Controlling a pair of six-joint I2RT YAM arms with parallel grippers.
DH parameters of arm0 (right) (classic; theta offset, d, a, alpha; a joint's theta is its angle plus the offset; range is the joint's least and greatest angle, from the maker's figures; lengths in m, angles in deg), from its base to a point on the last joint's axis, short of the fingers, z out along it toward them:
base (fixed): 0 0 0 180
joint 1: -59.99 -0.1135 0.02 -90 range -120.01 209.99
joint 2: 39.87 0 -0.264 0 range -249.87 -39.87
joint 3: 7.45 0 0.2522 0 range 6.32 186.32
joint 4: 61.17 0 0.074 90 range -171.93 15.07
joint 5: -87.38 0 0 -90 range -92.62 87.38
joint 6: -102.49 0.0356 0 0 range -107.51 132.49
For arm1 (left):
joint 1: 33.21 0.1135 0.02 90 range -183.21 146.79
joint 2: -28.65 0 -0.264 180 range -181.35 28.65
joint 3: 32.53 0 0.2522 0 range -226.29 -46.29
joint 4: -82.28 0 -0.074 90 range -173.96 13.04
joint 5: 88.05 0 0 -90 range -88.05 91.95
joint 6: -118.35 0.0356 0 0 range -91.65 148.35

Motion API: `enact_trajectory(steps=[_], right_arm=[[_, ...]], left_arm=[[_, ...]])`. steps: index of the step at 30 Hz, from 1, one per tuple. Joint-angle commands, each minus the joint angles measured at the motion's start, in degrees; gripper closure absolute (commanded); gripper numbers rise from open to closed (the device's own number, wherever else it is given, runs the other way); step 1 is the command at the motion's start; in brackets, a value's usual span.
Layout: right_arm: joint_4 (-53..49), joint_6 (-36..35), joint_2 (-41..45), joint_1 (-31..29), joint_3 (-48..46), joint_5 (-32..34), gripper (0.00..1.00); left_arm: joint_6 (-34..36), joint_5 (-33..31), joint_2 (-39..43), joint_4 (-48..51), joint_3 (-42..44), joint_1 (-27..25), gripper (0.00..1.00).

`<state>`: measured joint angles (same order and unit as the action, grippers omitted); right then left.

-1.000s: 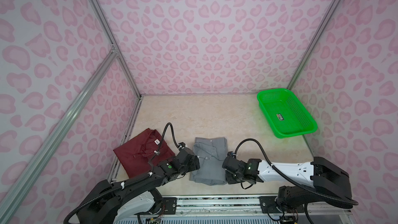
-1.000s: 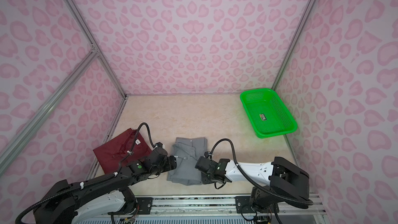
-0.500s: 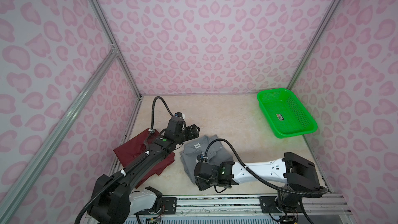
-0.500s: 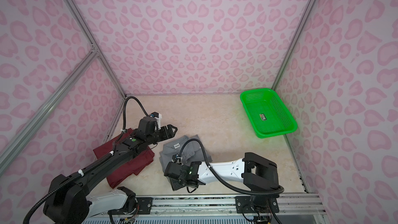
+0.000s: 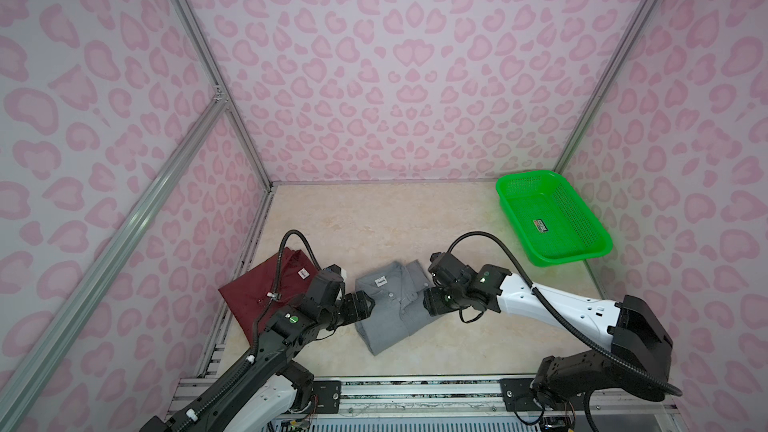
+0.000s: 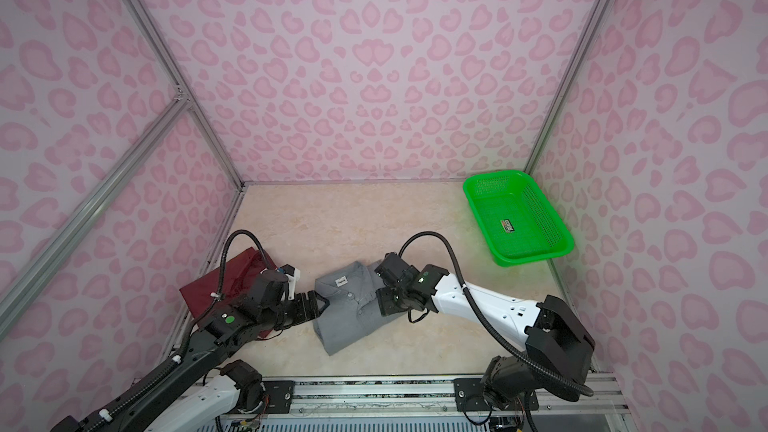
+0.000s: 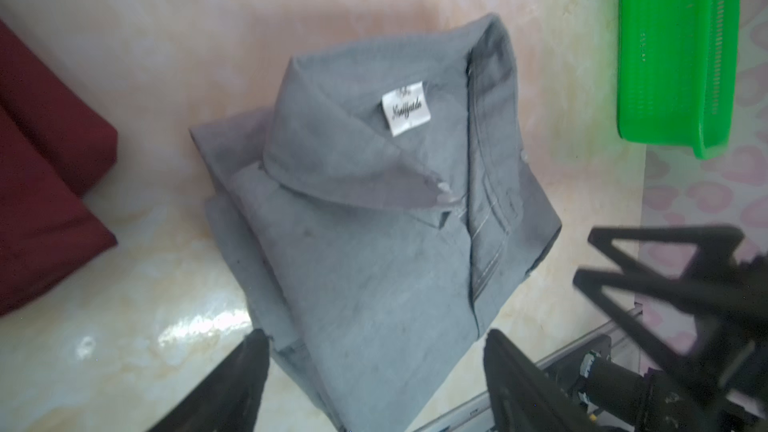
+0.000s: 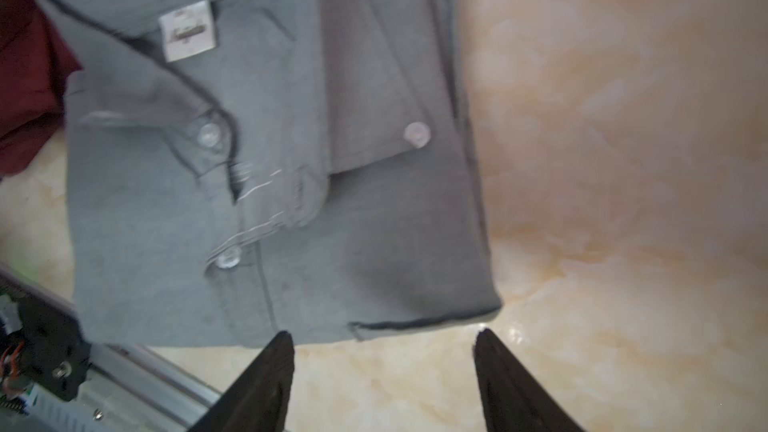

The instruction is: Fold and stack the long sleeve shirts

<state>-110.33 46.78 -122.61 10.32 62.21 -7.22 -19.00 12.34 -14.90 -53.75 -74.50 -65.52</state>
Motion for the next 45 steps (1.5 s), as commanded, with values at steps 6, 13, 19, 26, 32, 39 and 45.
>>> enact_trajectory(steps=[6,13,19,26,32,39,45], right_arm=[[8.23,-4.28,-10.28,1.61,-1.66,-6.56,0.43],[7.24,1.09,-14.48,-3.16,-4.41,0.21,0.47],[9.6,6.79,-5.98,-6.1,-11.2,-3.22,0.46],[9.32,12.84,5.67,-8.75,-15.81,-4.99,0.37],[5.45,10.61,16.28,-0.88,-18.92,-3.32,0.27],[17.83,5.32,20.76,7.93,-24.71,-13.12,0.19],[22.97,2.7,11.06,8.62,-24.03,-16.39,0.21]], left_arm=[[-11.68,-4.35,4.03,-5.54,9.26,-7.89,0.45],[-14.64,-7.25,2.07,-6.4,16.72,-10.4,0.81],[-13.28,-8.37,0.45,-7.63,18.16,-9.81,0.72],[-0.91,-6.84,-3.22,-3.99,11.02,-1.26,0.56],[-3.91,-5.95,4.45,-0.25,11.19,-1.31,0.34],[-1.39,-1.81,9.77,-3.25,9.4,-1.41,0.03],[-0.12,1.77,1.82,-7.61,10.55,-2.45,0.02]])
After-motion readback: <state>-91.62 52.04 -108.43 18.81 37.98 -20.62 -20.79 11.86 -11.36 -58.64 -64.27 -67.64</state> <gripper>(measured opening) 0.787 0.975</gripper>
